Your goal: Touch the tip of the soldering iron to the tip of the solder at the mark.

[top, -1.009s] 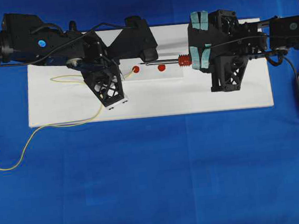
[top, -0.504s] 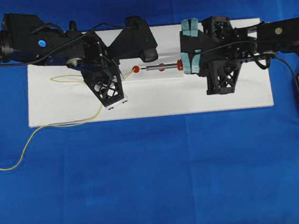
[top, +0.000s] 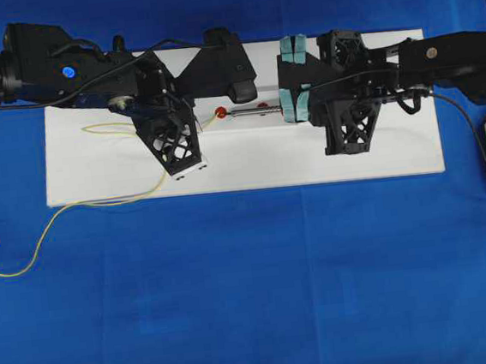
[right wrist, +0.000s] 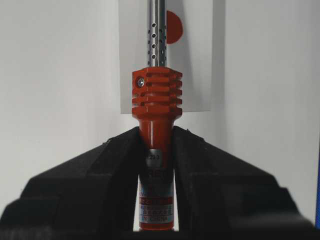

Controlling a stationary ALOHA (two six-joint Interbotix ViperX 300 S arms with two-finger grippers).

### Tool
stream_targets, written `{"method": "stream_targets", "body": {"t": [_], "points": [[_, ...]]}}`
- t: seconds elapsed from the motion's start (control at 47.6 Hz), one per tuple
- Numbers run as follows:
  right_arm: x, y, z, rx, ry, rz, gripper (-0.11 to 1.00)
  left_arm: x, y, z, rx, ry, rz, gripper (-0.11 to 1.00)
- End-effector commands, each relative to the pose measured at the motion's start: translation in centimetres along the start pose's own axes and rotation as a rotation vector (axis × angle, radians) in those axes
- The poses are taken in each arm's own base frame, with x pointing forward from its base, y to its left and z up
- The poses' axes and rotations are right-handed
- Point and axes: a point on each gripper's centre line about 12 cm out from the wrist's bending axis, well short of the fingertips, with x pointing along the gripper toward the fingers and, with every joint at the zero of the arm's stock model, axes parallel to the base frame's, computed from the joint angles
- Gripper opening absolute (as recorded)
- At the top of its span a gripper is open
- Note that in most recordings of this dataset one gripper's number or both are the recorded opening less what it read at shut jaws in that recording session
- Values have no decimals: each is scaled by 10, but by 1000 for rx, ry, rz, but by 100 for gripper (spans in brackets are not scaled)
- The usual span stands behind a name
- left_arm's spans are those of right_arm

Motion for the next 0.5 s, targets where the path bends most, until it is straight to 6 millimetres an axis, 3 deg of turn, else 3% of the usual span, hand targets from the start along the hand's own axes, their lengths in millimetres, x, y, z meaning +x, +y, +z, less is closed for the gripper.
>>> {"method": "stream_targets", "body": {"t": [0.0,0.483], "points": [[-7,-2,12,6,-43,-4,6,-12,-2,9,5,-42,-7,1],[-4,-4,11,9,-35,-6,6,-12,-3,10,5,-42,-7,1]]}}
